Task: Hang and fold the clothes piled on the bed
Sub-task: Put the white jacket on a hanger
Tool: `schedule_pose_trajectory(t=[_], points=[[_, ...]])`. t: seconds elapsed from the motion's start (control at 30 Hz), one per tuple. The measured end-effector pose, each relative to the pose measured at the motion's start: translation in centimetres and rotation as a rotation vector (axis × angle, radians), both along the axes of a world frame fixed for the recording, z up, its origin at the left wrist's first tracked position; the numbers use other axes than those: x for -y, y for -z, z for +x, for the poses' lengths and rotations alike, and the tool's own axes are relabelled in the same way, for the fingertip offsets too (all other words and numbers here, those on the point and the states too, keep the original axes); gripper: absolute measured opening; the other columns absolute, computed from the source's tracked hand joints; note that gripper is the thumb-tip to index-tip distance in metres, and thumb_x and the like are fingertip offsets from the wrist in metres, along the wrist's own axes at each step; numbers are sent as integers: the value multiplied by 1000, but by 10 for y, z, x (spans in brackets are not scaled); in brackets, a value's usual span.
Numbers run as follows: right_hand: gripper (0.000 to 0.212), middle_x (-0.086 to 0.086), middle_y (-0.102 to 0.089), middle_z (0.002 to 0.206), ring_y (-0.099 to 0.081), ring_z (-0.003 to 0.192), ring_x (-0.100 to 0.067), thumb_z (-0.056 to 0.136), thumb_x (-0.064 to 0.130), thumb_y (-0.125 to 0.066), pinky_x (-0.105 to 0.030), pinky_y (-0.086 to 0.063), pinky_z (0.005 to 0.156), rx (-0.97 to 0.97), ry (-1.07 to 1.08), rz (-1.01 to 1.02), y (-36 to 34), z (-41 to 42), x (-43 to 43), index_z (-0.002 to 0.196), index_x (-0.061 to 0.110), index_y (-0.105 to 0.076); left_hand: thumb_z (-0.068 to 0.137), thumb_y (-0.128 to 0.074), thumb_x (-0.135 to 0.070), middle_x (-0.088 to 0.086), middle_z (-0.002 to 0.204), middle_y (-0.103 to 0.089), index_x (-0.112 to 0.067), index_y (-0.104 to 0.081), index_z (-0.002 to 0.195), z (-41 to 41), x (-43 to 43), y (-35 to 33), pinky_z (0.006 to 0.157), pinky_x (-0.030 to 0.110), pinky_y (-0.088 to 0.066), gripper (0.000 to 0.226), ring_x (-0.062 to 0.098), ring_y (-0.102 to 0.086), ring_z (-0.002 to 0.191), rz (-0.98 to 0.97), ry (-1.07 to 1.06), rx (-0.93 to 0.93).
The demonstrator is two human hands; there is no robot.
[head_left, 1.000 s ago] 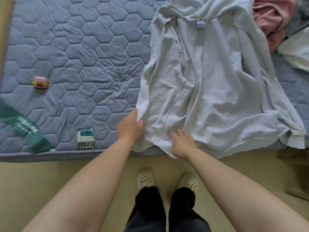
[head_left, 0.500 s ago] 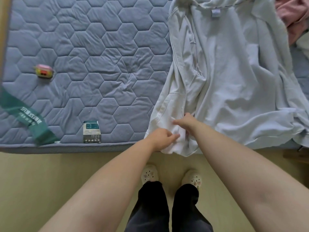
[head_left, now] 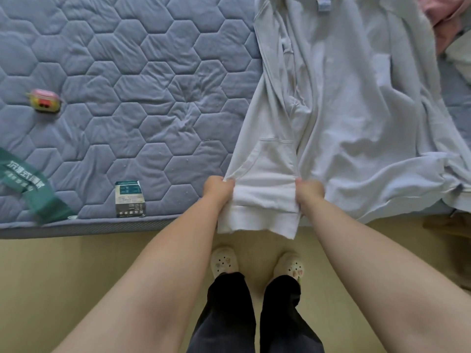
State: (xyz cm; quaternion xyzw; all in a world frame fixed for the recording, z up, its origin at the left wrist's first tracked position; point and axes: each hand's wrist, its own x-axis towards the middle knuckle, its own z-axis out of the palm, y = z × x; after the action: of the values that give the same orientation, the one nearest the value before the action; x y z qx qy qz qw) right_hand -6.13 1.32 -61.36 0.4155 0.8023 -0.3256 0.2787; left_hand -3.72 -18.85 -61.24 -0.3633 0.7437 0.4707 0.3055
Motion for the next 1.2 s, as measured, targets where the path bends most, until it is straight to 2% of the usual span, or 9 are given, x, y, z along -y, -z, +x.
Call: schedule_pose_trajectory(t=[0.17, 0.3, 0.43, 0.53, 0.67, 0.73, 0.83, 1.03, 1.2], points=[[45, -18, -64, 114, -62, 101, -33, 91, 28, -60, -39, -52, 86, 58, 3, -416, -7, 18, 28, 124, -2, -56, 96, -43, -25, 14, 110, -60, -10, -54, 99, 11, 11, 2, 76, 36, -39, 18, 34, -55, 98, -204, 228, -1], [26, -20, -59, 112, -59, 95, -33, 95, 9, -52, -44, -50, 76, 377, -150, -406, -5, 29, 22, 120, 3, -50, 93, -45, -19, 15, 116, -61, -5, -60, 110, 11, 20, 6, 77, 35, -44, 26, 35, -57, 102, -199, 407, 159], [10, -8, -58, 92, -54, 82, -24, 86, 15, -58, -33, -46, 74, -14, -302, -134, -7, 11, 15, 95, 12, -57, 91, -50, -30, 5, 103, -61, -12, -58, 102, 0, 20, -4, 73, 34, -43, 22, 27, -55, 90, -253, 333, -10], [35, 1, -53, 100, -51, 90, -16, 86, 24, -64, -24, -37, 77, -191, -300, -163, -16, -7, 21, 117, 13, -52, 89, -52, -17, -3, 105, -60, -17, -56, 113, -15, 13, -7, 77, 32, -42, 25, 20, -54, 94, -156, 225, -204], [37, 2, -55, 98, -52, 89, -15, 85, 24, -66, -23, -38, 77, -204, -304, -196, -8, -33, 33, 117, 9, -55, 88, -57, -16, 3, 116, -61, -13, -53, 123, -45, -1, -2, 87, 31, -45, 35, 22, -57, 105, 11, 31, -262], [13, -1, -57, 87, -53, 84, -17, 87, 21, -62, -20, -36, 70, -197, -384, -145, -2, -47, 38, 91, 9, -62, 88, -58, -18, 6, 114, -62, -10, -55, 120, -61, -8, 0, 89, 35, -48, 33, 24, -58, 103, 13, 16, -239], [30, -3, -52, 66, -51, 76, -21, 89, 16, -55, -22, -32, 62, -161, -314, -85, -1, -61, 36, 60, 13, -51, 86, -53, -15, 11, 98, -66, -5, -63, 98, -79, -12, 5, 76, 38, -52, 18, 31, -61, 91, -73, 87, -174], [5, -2, -53, 76, -50, 75, -23, 84, 13, -56, -26, -35, 63, -213, -192, -66, -1, -70, 23, 80, 11, -53, 87, -54, -12, 3, 85, -57, -11, -55, 90, -98, -2, 6, 66, 29, -38, 4, 26, -53, 81, -124, 127, -146], [20, -1, -55, 77, -50, 74, -19, 91, 25, -57, -27, -32, 62, -288, -230, -103, -3, -83, 37, 76, 13, -53, 92, -56, -18, 11, 98, -64, -4, -62, 103, -112, -14, 4, 71, 27, -40, 18, 26, -58, 91, -49, 144, -201]])
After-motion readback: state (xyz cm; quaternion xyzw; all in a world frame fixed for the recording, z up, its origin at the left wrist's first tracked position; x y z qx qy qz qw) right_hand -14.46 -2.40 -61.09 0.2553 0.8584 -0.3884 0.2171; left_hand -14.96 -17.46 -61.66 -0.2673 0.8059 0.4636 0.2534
